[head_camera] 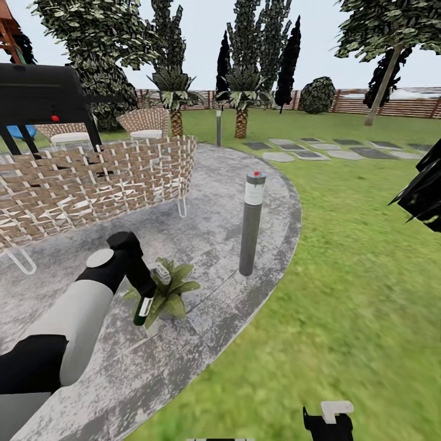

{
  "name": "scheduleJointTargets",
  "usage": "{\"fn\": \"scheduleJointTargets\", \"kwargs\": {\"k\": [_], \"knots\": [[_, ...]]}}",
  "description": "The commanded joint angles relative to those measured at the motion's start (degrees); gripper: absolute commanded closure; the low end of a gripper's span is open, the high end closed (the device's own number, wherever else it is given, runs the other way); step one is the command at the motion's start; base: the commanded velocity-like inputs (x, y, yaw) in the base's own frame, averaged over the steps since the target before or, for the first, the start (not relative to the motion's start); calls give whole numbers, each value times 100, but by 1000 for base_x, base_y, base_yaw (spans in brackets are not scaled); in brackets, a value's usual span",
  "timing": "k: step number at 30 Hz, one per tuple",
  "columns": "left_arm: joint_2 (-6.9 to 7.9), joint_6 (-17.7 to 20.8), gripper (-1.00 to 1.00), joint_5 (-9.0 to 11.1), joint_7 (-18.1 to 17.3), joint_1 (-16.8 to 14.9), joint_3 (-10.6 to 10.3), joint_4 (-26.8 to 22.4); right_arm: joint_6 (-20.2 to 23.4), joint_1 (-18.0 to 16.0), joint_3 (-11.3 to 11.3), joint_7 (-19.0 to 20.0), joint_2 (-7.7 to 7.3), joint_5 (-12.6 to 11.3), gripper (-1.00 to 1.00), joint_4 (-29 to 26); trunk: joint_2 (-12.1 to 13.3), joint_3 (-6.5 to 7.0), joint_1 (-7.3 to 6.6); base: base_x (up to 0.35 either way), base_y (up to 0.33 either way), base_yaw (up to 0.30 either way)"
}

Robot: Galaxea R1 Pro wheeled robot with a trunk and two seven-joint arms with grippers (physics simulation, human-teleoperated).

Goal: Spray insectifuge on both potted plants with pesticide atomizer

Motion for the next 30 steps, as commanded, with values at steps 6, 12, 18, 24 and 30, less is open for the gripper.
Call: {"fn": "scheduleJointTargets", "kwargs": {"k": [6,12,18,24,30], "knots": [[128,83,100,-40,-50,283,14,3,-23,-5,-33,-29,1,61,-100,10,-2,-5,-1,0,0,0],[154,94,100,-1,-50,824,49,-10,-23,-5,-28,-27,1,61,-100,10,-2,-5,-1,0,0,0],[80,135,100,40,-50,918,426,-54,-23,-5,-27,-26,1,61,-100,18,-2,-5,-1,0,0,0],[70,209,100,46,240,1175,783,-23,-23,-5,-27,-19,17,61,-100,11,-2,-5,-1,0,0,0],[32,218,100,642,982,1321,803,1,-23,-5,-27,-17,44,61,-100,13,-2,-5,-1,0,0,231]]}}
